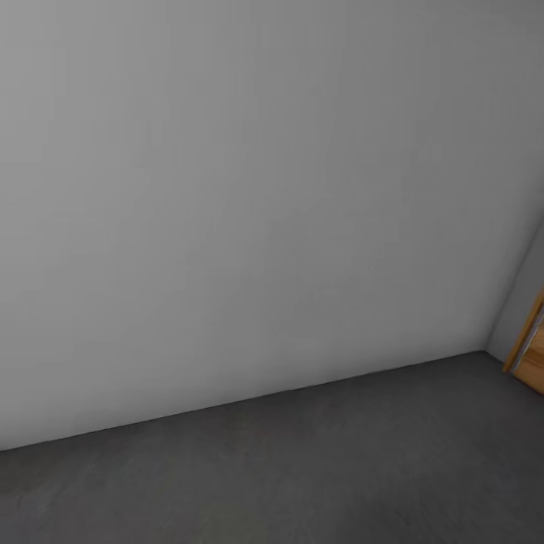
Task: Move the two storage containers from the living room to the garage. In the garage, place one container on the floor and stack the other container on top of it (either order is fine).
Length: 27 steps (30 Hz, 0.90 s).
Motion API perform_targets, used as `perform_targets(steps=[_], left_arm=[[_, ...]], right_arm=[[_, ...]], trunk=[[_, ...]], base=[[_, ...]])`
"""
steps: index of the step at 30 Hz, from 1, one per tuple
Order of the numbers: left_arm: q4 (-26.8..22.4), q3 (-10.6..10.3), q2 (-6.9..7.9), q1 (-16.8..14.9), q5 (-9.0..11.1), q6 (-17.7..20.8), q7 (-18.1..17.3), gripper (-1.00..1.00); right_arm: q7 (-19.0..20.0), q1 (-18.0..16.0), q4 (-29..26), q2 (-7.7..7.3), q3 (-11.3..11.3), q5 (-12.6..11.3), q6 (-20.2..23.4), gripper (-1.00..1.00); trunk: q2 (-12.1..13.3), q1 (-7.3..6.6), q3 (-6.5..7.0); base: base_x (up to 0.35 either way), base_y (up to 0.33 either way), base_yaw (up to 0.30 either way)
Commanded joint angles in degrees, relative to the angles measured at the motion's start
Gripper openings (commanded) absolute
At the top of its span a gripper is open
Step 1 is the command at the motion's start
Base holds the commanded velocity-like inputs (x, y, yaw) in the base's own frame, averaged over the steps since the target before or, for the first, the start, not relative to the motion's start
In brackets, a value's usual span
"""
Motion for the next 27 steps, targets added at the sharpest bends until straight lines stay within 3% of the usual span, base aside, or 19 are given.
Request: perform_targets(steps=[1,9,10,16,27], left_arm=[[-0.03,0.01,-0.02,-0.01,0.02,-0.07,-0.01,1.0],[-0.07,0.07,-0.07,-0.01,0.02,-0.07,-0.01,1.0],[-0.09,0.09,-0.07,-0.01,0.02,-0.07,-0.01,1.0],[-0.17,0.19,-0.09,-0.01,0.1,-0.12,-0.01,1.0],[-0.38,0.33,-0.09,-0.01,0.11,-0.07,0.05,1.0]], right_arm=[[-0.03,-0.02,0.01,0.0,0.77,-0.4,-0.14,1.0],[-0.16,-0.02,-0.04,0.0,3.33,-0.29,-0.23,1.0],[-0.16,-0.02,-0.04,0.0,20.22,-0.28,-0.23,1.0],[-0.18,-0.02,-0.04,0.77,20.31,-0.01,-0.33,1.0],[-0.25,-0.02,-0.04,0.88,20.05,-0.13,-2.13,1.0]], trunk=[[-0.03,0.0,-0.05],[-0.03,0.0,-0.05],[-0.03,0.0,-0.05],[-0.03,0.0,-0.05],[-0.03,0.0,-0.05]], base=[[0.0,0.0,0.251],[0.0,0.0,0.269],[0.0,0.0,0.274],[0.0,0.0,0.275],[0.0,0.0,0.275]])
